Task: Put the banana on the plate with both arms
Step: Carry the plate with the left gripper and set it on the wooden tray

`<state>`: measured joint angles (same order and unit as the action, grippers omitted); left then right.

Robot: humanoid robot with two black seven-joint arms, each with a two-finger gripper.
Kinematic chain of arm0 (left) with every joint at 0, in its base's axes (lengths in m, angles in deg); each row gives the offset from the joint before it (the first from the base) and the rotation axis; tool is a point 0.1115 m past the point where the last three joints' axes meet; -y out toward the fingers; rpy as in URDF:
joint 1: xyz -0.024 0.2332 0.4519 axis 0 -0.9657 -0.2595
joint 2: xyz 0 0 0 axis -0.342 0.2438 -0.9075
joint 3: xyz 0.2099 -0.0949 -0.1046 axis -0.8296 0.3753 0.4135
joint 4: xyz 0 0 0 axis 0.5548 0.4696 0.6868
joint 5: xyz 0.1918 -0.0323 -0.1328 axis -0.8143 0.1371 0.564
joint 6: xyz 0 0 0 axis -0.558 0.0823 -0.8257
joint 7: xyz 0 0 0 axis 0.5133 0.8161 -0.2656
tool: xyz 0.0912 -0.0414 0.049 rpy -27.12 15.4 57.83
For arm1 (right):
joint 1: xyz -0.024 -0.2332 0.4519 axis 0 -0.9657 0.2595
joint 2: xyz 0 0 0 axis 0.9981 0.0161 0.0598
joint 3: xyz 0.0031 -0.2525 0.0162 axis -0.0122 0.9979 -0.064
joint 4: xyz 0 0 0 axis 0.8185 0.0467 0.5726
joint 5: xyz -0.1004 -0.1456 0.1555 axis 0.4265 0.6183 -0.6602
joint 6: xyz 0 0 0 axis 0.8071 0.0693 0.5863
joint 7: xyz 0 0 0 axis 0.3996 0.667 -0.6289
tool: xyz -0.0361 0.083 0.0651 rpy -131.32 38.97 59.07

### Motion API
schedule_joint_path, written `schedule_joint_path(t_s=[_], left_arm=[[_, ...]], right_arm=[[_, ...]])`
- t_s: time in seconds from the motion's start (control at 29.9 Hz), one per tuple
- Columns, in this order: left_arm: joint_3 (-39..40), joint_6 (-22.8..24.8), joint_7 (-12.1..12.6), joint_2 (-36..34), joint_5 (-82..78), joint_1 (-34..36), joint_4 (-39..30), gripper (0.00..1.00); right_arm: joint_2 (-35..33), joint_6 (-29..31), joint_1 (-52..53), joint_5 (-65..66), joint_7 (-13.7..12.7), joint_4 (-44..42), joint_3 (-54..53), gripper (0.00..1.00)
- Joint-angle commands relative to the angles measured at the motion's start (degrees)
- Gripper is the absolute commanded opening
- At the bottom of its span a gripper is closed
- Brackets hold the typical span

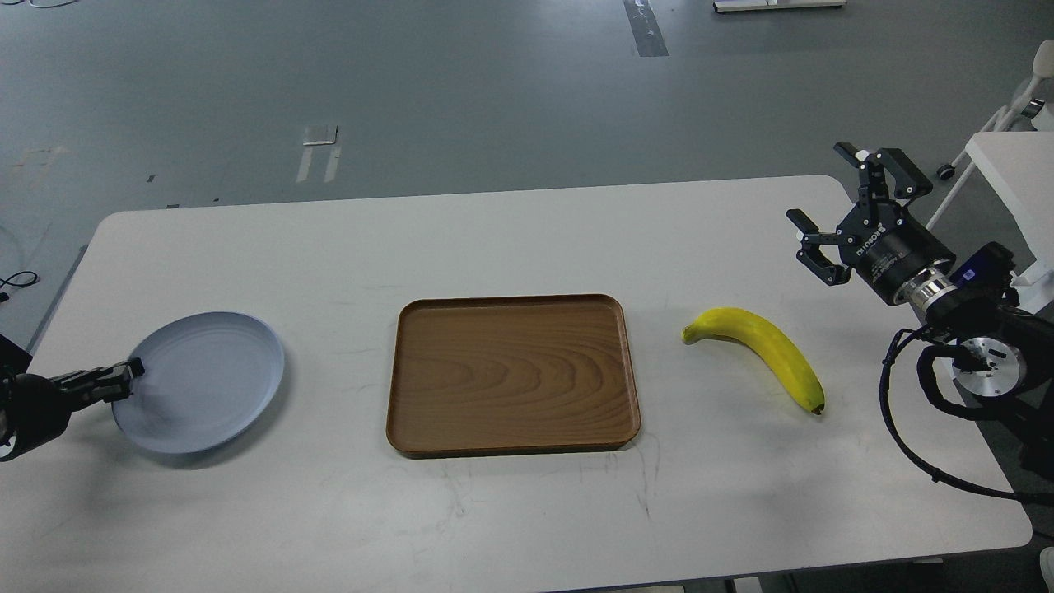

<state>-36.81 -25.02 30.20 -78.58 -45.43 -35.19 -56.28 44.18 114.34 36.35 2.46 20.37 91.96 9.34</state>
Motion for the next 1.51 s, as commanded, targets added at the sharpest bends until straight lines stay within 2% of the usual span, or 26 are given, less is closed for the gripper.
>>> schedule_joint_path(t_s=[0.0, 0.13, 0.3, 0.43, 0.6, 0.64, 0.87, 1.07, 1.1, 1.24, 1.47], left_arm=[[-0.1, 0.7, 0.0, -1.2, 0.1, 4.1, -2.5, 0.0], [-0.4, 6.2, 0.0, -3.0, -0.7, 10.9, -9.5, 0.0], [-0.3, 10.5, 0.0, -2.4, -2.2, 17.1, -15.7, 0.0], [-0.3, 12.7, 0.0, 2.1, -4.5, 21.0, -19.5, 0.0], [-0.4, 16.2, 0.0, 11.3, -6.2, 25.0, -18.7, 0.0], [-0.4, 16.2, 0.0, 11.4, -6.2, 25.0, -18.7, 0.0], [-2.6, 17.2, 0.0, 24.1, -6.3, 26.1, -14.1, 0.0], [-7.1, 17.2, 0.0, 36.1, -6.2, 27.4, -2.2, 0.0], [-7.1, 17.2, 0.0, 36.1, -6.2, 27.4, -2.1, 0.0], [-8.8, 17.1, 0.0, 43.5, -6.1, 27.5, 6.6, 0.0], [-10.2, 17.0, 0.0, 46.2, -5.6, 26.3, 11.1, 0.0]], right_arm=[[-0.2, 0.0, 0.0, 0.0, 0.0, 0.0, 0.0, 1.0], [-0.8, 0.0, 0.1, 0.0, 0.0, -0.1, 0.0, 1.0], [-3.4, 0.0, 0.0, 0.0, 0.0, -0.2, 0.0, 1.0], [-4.9, 0.0, -0.1, 0.0, 0.0, -0.3, 0.0, 1.0], [-5.9, 0.0, -0.4, 0.0, 0.0, -1.8, 0.3, 1.0], [-5.9, 0.0, -0.4, 0.0, 0.0, -1.8, 0.3, 1.0], [-8.3, 0.0, -1.2, 0.0, 0.0, -2.9, 0.2, 1.0], [-10.7, 0.0, -1.4, -0.1, 0.0, -2.9, 0.0, 1.0], [-10.7, 0.0, -1.4, -0.1, 0.0, -2.9, 0.0, 1.0], [-11.7, 0.0, -1.7, -0.1, 0.0, -2.9, -0.1, 1.0], [-11.8, 0.0, -1.8, -0.1, 0.0, -2.8, -0.1, 1.0]])
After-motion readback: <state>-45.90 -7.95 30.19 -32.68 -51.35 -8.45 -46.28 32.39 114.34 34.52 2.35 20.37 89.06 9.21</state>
